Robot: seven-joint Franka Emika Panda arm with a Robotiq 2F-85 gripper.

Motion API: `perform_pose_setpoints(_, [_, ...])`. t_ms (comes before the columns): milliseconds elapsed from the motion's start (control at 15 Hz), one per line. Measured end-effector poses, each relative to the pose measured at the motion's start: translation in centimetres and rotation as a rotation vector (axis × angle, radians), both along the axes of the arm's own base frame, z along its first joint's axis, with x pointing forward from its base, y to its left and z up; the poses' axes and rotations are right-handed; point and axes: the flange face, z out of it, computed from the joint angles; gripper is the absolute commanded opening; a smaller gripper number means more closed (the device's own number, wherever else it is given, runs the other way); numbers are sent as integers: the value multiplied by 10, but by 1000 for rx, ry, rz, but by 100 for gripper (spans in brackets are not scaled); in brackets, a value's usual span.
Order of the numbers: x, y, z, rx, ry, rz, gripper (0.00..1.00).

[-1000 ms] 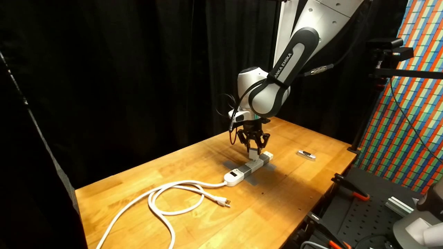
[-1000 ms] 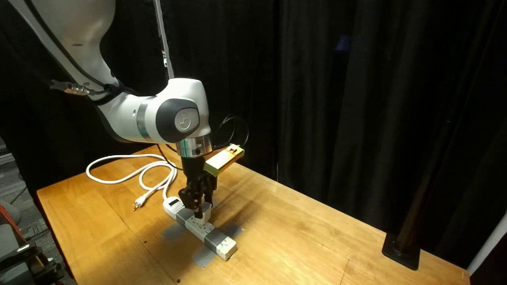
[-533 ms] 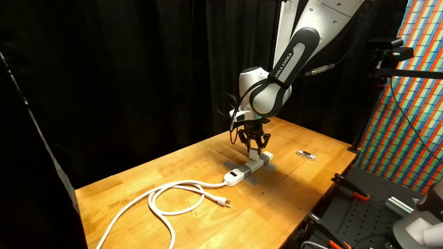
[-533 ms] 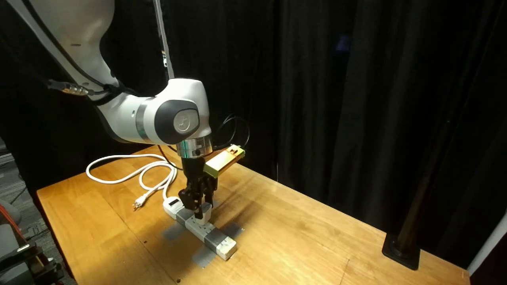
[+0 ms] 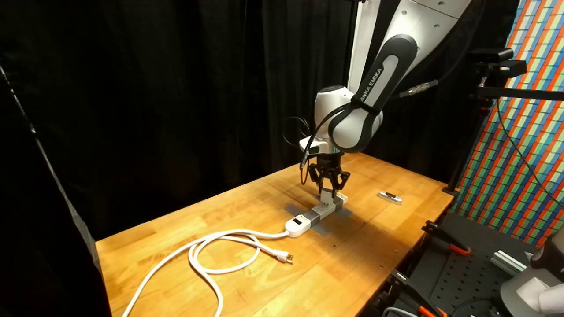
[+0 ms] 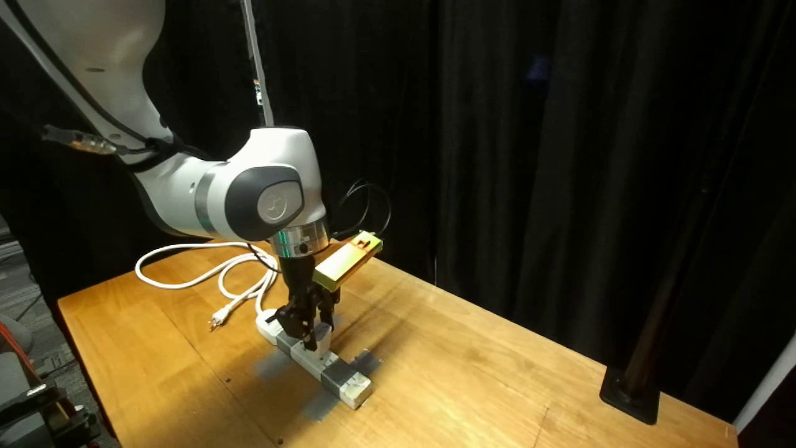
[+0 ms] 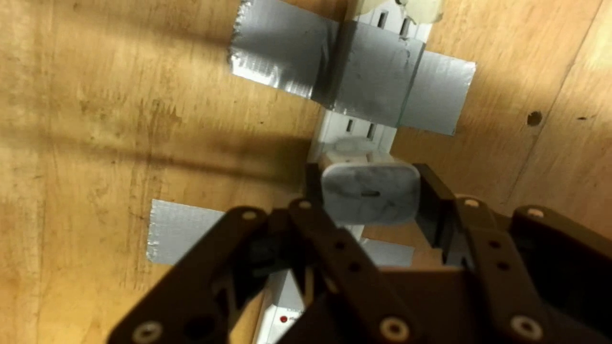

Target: Put the charging adapter on the extension cable

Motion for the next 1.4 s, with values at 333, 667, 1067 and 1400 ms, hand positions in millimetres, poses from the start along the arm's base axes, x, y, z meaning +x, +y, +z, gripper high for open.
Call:
perform_pose_setpoints(333, [-14, 2, 0, 7, -1, -4, 23])
perform_pose_setpoints(667, [-21, 6, 0, 33, -64, -22, 23])
perform_pose_setpoints(1067, [-24, 16, 0, 34, -142, -64, 23])
perform_pose_setpoints(1400, [-25, 20, -1, 2, -131, -79, 23])
